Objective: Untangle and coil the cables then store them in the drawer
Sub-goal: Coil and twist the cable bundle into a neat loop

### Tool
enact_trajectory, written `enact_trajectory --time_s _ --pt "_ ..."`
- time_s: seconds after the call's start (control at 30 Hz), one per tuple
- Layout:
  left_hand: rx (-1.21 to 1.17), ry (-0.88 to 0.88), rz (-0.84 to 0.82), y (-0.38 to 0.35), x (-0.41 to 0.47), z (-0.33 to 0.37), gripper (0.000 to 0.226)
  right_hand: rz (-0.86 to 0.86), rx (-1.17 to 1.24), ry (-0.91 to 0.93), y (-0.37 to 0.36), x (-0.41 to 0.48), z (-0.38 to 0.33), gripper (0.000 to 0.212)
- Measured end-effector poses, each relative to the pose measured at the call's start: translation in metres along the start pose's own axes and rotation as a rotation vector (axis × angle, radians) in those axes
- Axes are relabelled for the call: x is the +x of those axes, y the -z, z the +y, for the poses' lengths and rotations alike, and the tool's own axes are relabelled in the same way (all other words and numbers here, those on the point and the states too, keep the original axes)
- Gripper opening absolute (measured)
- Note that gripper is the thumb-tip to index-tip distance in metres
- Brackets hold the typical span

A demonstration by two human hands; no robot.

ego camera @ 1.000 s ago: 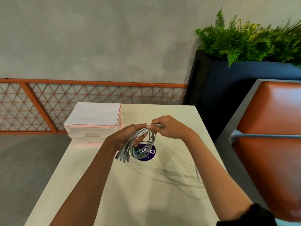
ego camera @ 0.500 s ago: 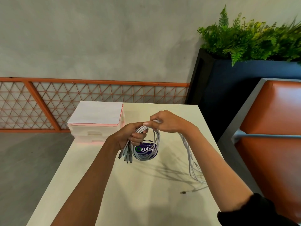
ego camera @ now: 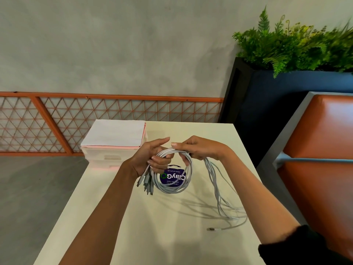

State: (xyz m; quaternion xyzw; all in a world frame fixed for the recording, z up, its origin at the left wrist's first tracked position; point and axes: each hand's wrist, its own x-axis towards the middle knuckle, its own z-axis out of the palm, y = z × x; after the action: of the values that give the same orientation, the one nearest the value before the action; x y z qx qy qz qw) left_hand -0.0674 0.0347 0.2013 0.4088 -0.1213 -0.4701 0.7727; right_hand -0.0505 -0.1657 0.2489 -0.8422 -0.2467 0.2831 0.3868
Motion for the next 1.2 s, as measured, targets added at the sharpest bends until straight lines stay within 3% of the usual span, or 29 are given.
enact_trajectory --time_s 0.2,0.37,0.47,0.57,0.67,0.9,1.03,1.2 --pt "0.271 -0.166 0.27 -0.01 -0.003 -0.009 0.035 0.181 -0.157 -0.048 0.007 0.006 -0.006 0.058" --pt "0.464 -0.285 0.461 -0.025 0.003 -0.011 0.031 0.275 -0.124 -0.038 0.01 0.007 -0.004 0.059" --pt "0.482 -0.317 0.459 -0.028 0.005 -0.009 0.029 0.17 -0.045 -0.009 0.014 0.001 -0.002 0.049" --pt "0.417 -0.329 0.416 -0.027 0.003 -0.006 0.03 -0.022 0.057 0.006 0.02 -0.009 0.01 0.022" --pt "0.302 -0.36 0.386 -0.024 -0.001 -0.003 0.031 -0.041 0.084 0.0 0.014 -0.014 0.022 0.017" --pt "0.2 -0.325 0.389 -0.023 0.002 -0.004 0.029 0.226 0.266 0.073 -0.001 -0.011 0.032 0.03" --pt "0.367 -0.319 0.507 -0.03 0.008 -0.009 0.035 0.413 0.158 0.044 -0.008 0.0 0.035 0.04" --pt "0.456 -0.334 0.597 -0.035 0.011 -0.01 0.039 0.36 0.107 0.019 -0.005 -0.001 0.034 0.047"
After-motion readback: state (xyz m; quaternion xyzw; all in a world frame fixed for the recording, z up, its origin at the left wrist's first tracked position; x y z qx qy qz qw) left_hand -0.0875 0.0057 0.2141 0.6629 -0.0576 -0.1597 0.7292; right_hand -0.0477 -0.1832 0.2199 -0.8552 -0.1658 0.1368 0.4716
